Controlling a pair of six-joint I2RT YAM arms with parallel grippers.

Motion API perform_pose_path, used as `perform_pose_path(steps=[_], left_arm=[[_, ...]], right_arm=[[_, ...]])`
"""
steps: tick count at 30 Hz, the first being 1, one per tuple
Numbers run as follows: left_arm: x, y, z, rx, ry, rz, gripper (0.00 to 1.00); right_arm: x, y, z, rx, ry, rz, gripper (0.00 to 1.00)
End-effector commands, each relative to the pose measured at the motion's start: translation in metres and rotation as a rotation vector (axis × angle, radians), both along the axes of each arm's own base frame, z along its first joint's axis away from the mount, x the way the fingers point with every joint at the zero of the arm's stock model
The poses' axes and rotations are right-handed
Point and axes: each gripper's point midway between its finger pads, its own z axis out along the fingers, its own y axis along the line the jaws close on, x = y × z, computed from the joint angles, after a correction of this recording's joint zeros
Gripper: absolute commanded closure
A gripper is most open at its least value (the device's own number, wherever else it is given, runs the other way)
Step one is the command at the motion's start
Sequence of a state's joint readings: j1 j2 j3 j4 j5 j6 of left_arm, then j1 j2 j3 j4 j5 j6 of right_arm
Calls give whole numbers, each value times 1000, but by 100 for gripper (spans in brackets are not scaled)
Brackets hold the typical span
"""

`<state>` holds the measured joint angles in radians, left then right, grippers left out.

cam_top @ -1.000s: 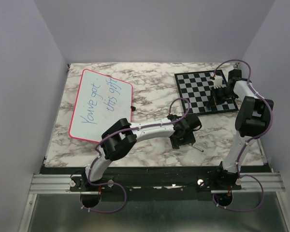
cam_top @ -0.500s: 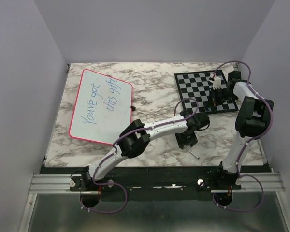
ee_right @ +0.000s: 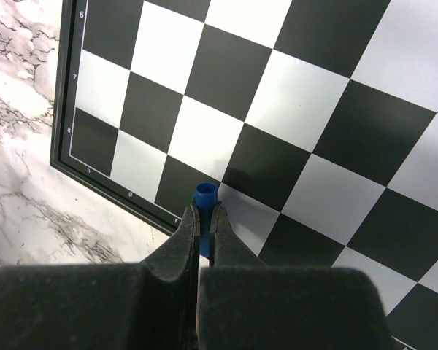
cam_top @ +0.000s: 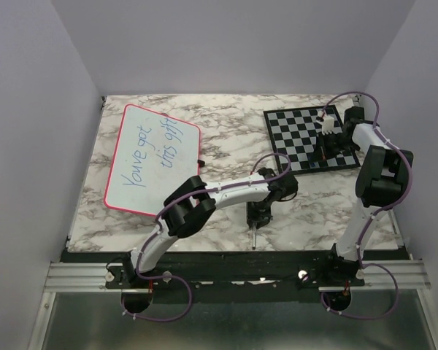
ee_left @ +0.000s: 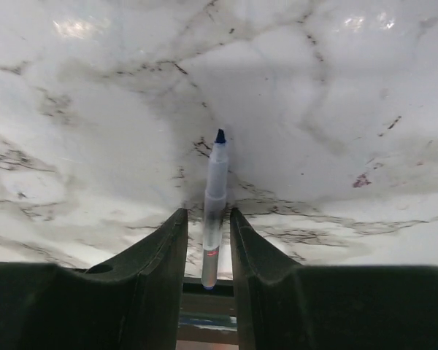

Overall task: Write a sentence on the whiteboard
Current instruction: Pick up the whiteboard marker without the cap from the center of the board.

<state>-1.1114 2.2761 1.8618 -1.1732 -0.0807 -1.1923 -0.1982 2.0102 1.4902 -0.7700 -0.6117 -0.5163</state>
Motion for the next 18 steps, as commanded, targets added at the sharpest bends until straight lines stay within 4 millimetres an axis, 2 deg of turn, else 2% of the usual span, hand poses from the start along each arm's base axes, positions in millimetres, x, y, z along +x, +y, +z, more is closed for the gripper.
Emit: perform_pose_path(steps=[1, 3, 4, 6, 7, 9, 10, 12, 13, 15, 16, 18], left_arm=[[19, 45, -30, 146, -77, -214, 63], [28, 48, -29, 146, -115, -327, 65], [26, 57, -34, 160, -105, -362, 65], [33, 54, -28, 111, -143, -432, 65], [30, 64, -33, 120, -129, -478, 62], [30, 55, -27, 13, -135, -499, 55], [24, 62, -32, -5, -105, -511, 50], [24, 52, -25, -99, -118, -506, 48], [14, 56, -30, -127, -76, -502, 47], [10, 50, -25, -186, -87, -485, 50], [4, 57, -32, -183, -69, -476, 54], [-7, 48, -30, -261, -40, -460, 60]], right_arm=[[5, 1, 5, 11, -29, 9, 100], [2, 1, 6, 12, -27, 9, 99], [1, 2, 8, 13, -30, 15, 99], [-3, 2, 13, 14, -38, 17, 99], [-4, 3, 14, 11, -42, 22, 99], [-6, 3, 19, 11, -51, 25, 100], [-9, 4, 19, 10, -48, 28, 99], [-11, 5, 22, 10, -54, 31, 99], [-12, 5, 23, 11, -53, 34, 99], [-13, 5, 25, 12, -60, 36, 99], [-13, 5, 26, 12, -63, 37, 99], [-12, 6, 26, 15, -61, 37, 100]])
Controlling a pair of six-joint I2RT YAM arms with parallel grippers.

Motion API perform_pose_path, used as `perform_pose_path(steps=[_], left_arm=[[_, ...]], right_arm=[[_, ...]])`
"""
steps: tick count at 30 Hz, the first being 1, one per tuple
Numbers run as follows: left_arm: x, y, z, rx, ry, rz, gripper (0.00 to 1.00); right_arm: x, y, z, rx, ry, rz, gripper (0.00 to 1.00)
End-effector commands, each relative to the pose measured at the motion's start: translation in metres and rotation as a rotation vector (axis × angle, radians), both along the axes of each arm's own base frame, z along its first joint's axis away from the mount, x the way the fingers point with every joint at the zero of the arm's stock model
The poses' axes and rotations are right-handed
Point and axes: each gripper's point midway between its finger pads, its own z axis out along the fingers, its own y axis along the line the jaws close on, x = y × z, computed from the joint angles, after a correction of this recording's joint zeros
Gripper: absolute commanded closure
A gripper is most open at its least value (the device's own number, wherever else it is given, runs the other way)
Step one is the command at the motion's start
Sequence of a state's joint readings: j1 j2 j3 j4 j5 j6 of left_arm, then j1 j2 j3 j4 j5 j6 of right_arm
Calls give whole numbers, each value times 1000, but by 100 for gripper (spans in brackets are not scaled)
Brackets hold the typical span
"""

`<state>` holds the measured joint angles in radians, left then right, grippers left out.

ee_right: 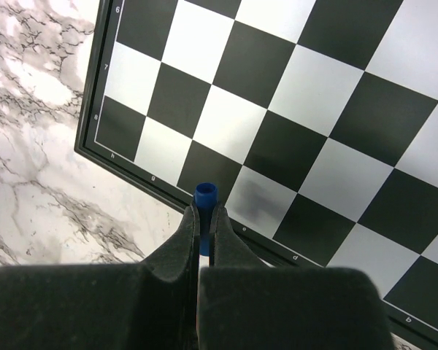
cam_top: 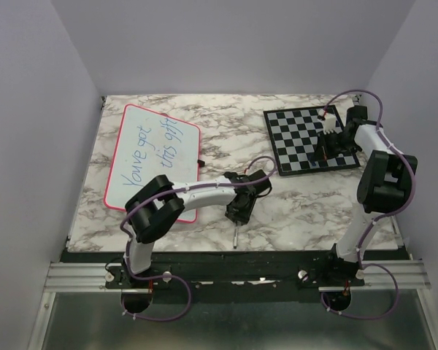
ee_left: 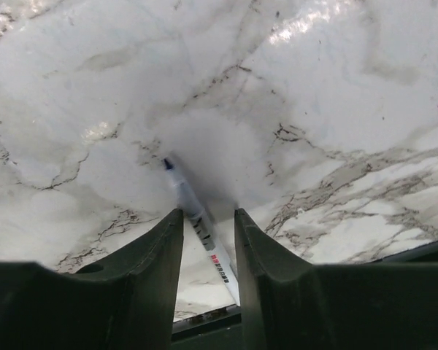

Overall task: Write a sentence on the whiteboard
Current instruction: Pick up the whiteboard marker without the cap from the center of the board.

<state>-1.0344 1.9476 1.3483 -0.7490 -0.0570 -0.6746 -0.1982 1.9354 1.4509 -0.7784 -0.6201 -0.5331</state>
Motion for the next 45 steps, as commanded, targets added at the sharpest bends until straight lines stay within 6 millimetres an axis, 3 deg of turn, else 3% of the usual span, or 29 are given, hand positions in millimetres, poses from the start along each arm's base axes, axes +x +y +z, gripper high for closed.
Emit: perform_pose_path(steps=[1, 7, 12, 19, 22, 23, 26, 33, 37, 45], left_arm=[[-27, -3, -33, -81, 112, -30, 62], [-43, 13, -41, -63, 160, -27, 65], [-46, 33, -28, -19, 130, -53, 63], [-63, 52, -31, 69, 160, -130, 66], [-60, 53, -34, 89, 151, -162, 81], [-57, 52, -35, 93, 140, -174, 90], [-51, 49, -38, 99, 117, -230, 100], [-17, 31, -23, 107, -7, -477, 100], [-1, 19, -20, 113, -60, -686, 100], [20, -1, -13, 74, -180, -987, 100]], right_arm=[[-3, 4, 9, 22, -24, 22, 100], [-5, 6, 13, 29, -28, 26, 99], [-7, 7, 17, 35, -34, 28, 99], [-8, 10, 18, 49, -33, 32, 100], [-10, 11, 18, 53, -36, 39, 100], [-9, 11, 18, 52, -39, 40, 100], [-6, 8, 12, 38, -32, 37, 99], [-2, 3, -1, 11, -29, 76, 99], [-23, 14, -5, 23, -26, 201, 99], [-99, 34, -20, 19, 6, 491, 99]])
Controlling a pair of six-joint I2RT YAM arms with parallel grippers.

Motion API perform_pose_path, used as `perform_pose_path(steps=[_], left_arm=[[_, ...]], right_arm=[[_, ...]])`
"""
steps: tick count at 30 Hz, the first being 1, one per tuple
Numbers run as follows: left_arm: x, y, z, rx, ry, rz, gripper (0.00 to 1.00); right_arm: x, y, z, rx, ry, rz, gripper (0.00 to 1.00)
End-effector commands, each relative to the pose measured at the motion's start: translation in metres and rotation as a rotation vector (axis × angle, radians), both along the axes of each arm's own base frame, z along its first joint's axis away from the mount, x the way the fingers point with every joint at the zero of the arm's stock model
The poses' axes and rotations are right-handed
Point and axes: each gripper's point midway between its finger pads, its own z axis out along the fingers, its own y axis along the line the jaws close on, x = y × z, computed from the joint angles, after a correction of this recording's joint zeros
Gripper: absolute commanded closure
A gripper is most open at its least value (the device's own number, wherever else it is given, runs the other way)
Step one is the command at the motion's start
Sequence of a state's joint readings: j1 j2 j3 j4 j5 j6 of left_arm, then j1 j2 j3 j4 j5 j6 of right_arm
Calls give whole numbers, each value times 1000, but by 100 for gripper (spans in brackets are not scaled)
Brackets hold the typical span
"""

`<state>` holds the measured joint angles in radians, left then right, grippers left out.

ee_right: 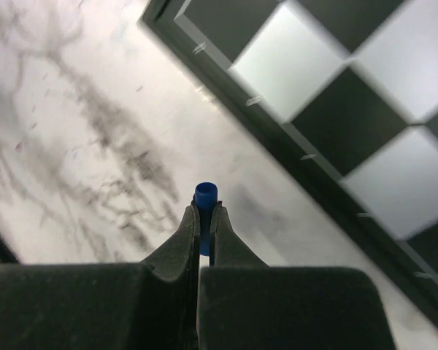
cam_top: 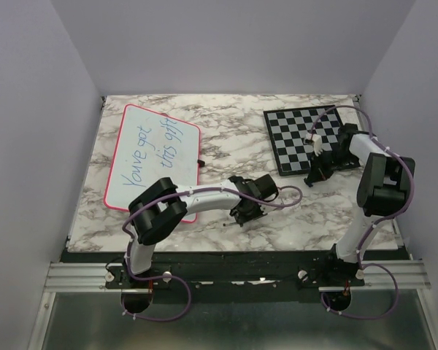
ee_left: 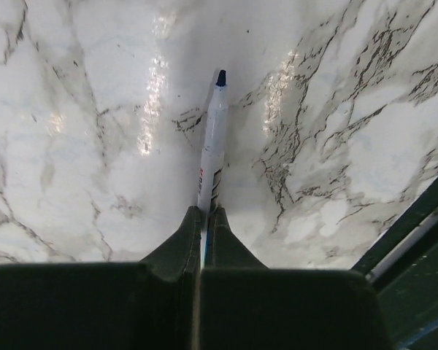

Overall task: Write a sentence on the whiteboard
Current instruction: Pick up the whiteboard marker without the cap from the center of the board, then insert the whiteboard marker without the cap into the pen cap.

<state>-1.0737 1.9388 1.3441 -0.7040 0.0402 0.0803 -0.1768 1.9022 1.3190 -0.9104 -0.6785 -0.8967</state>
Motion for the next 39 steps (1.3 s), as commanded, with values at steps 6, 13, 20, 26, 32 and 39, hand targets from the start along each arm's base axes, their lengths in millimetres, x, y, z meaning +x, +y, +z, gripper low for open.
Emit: perform_pose_path(steps=[6, 13, 20, 26, 32, 39], left_arm=[[35, -9, 0, -41, -180, -214, 100], [54, -21, 19, -127, -309, -183, 100], [62, -26, 28, -187, -379, -175, 100], [65, -32, 33, -216, -406, -185, 100], [65, -35, 30, -224, -407, -203, 100], [62, -33, 23, -218, -393, -215, 100]], right_arm=[[-64, 32, 10, 106, 67, 202, 99], [-86, 69, 14, 188, 187, 284, 99], [-97, 95, 6, 189, 296, 343, 99], [-99, 115, 0, 153, 325, 389, 99], [-99, 129, -6, 141, 351, 414, 99], [-96, 137, -10, 136, 365, 424, 99]])
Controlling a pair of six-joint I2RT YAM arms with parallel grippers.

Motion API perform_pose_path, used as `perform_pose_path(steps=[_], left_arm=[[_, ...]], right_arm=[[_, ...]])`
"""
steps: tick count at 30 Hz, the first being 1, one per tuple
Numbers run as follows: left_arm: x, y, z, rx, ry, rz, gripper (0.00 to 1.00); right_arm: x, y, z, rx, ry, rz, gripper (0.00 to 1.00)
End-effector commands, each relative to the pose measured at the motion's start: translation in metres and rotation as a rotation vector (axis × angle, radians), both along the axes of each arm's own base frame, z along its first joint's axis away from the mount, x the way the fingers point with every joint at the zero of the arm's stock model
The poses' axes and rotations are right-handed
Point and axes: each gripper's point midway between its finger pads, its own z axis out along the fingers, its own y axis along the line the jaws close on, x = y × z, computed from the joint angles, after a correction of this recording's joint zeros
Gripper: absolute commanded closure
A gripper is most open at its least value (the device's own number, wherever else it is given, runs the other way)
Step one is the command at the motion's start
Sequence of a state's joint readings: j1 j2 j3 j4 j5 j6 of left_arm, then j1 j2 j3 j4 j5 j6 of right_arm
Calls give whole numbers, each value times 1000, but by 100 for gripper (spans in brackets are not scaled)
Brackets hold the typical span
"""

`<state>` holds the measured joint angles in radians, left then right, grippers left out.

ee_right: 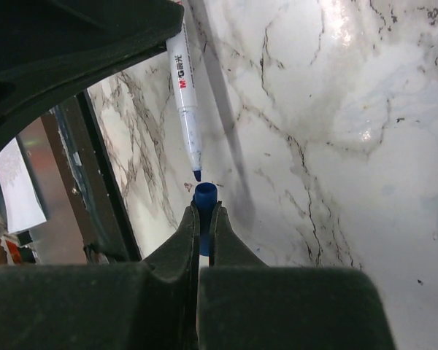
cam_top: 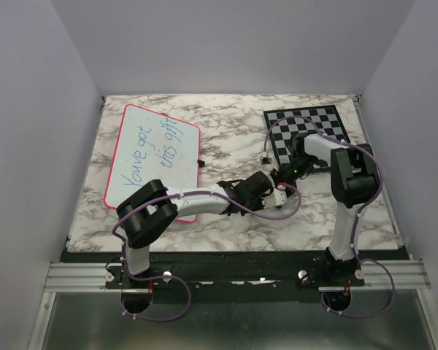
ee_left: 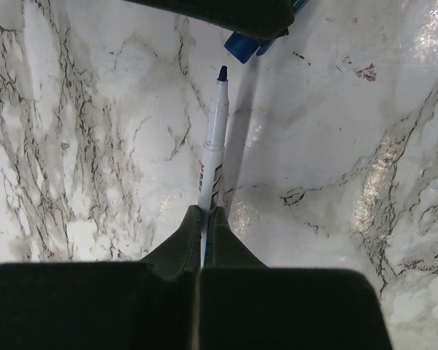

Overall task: Write a sentence on the whiteboard
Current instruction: Insert the whiteboard marker without the cap into the pen cap.

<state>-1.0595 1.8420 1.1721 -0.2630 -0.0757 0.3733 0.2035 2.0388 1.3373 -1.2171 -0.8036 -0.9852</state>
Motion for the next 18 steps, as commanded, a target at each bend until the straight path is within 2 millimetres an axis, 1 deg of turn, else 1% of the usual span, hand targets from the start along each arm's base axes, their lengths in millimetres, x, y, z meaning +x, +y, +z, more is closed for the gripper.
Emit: perform_pose_path(steps=[1, 8, 18], left_arm=[[1, 0, 1, -11, -15, -18, 100], [-2, 2, -2, -12, -8, -25, 100], [-2, 3, 0, -19, -14, -22, 100]], right_arm=[[8, 7, -1, 9, -2, -2, 99], [10, 12, 2, 19, 0, 0, 99], [5, 14, 0, 13, 14, 14, 99]])
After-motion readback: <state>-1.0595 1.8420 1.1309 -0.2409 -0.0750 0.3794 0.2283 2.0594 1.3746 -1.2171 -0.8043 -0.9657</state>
